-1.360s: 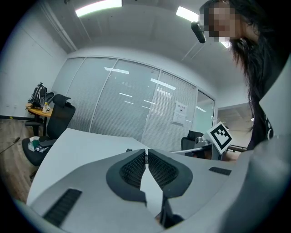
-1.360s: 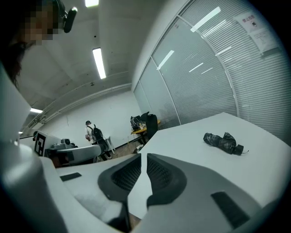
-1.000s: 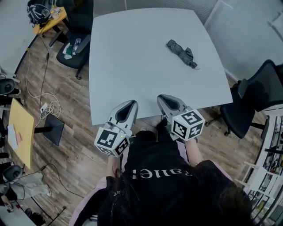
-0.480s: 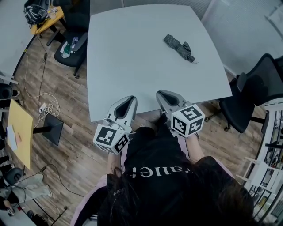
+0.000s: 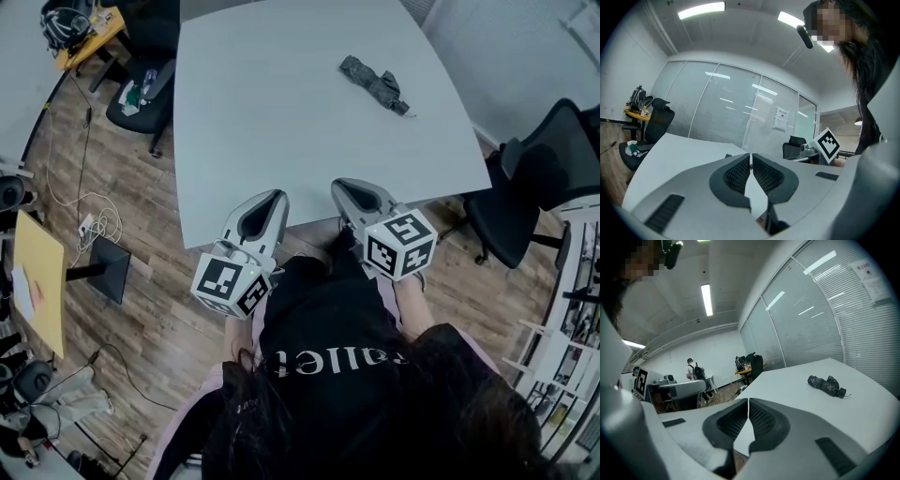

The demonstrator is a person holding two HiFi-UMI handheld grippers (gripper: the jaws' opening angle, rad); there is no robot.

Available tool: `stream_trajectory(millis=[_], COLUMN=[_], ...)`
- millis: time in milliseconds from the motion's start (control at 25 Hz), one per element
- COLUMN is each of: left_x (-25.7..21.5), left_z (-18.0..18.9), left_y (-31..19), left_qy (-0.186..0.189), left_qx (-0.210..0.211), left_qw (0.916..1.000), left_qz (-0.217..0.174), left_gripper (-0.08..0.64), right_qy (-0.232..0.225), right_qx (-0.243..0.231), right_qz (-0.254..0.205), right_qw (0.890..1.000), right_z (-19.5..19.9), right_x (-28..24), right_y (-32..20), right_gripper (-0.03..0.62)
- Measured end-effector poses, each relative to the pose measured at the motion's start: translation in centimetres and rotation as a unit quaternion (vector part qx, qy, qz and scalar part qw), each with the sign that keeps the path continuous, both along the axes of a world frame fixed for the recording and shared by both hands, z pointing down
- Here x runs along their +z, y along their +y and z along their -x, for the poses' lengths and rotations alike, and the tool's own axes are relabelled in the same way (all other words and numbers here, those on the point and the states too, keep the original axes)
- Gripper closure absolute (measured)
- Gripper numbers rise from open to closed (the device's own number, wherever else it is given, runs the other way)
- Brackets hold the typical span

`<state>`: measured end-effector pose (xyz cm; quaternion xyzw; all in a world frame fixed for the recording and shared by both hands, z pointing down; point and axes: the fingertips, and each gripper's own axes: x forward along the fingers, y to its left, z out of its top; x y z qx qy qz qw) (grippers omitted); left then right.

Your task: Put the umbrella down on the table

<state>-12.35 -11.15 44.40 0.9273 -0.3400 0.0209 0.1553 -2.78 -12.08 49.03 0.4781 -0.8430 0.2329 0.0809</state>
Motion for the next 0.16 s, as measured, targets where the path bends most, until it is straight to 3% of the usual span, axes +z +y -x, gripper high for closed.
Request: stream_trajectory(millis=[160], left_x=[0.05], left_z=[-0.51], left_y=[-0.6], left_qy=[0.0], left_qx=[0.0], left_qw=[1.0], left_qz=[-0.003], left_gripper=[0.534], right_qy=[0.004], right_qx=[0.007], right_qz=[-0.008], right_qw=[1.0], right_z=[-1.32], right_x=[-0.33], right_y=[-0.83], right_gripper=[0.568])
